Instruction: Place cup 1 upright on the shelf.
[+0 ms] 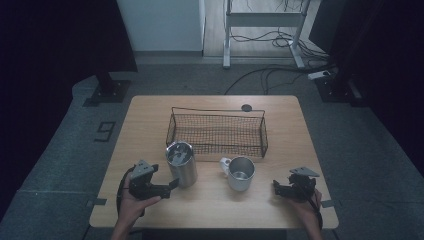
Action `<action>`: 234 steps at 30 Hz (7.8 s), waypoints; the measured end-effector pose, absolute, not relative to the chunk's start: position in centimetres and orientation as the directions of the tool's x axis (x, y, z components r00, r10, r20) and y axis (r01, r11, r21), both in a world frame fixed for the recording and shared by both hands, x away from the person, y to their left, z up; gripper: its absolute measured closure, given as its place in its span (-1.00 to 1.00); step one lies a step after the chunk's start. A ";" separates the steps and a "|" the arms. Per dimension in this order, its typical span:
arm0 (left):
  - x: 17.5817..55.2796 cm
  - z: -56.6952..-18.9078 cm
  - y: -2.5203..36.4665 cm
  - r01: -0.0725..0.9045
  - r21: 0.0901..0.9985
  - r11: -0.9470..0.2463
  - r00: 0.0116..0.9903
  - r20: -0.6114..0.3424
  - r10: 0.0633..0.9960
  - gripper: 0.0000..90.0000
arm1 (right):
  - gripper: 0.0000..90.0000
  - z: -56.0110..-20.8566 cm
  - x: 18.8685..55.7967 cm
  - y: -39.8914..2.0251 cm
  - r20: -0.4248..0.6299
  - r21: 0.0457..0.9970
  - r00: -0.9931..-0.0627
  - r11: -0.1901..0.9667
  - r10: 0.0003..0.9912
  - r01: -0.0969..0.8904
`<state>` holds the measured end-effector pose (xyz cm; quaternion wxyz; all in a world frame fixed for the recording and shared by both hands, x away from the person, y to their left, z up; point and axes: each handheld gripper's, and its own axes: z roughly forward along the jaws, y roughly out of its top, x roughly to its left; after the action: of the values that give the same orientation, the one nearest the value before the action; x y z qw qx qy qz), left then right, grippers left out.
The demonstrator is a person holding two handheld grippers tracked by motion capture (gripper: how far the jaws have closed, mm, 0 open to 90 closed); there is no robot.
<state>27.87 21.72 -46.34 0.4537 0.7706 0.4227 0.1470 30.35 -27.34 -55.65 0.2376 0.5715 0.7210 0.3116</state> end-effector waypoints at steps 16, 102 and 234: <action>29.4 -45.7 20.9 0.517 0.827 -0.223 0.597 -0.161 0.786 -0.98 | -0.93 -55.6 30.3 -27.4 0.014 0.723 -0.228 0.148 0.974 0.675; 32.1 -44.8 17.8 0.375 0.894 -0.245 0.622 -0.047 0.781 -0.92 | -0.86 -55.6 30.3 -27.8 0.014 0.729 -0.195 0.124 0.981 0.673; 39.1 -36.9 16.4 0.335 0.915 -0.223 0.640 -0.047 0.767 -0.92 | -0.74 -55.6 30.3 -27.9 0.009 0.737 -0.186 0.119 0.983 0.666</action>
<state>39.05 16.41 -36.86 0.5041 0.7522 0.3663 0.2141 30.34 -27.94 -55.57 0.2534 0.5855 0.7038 0.3125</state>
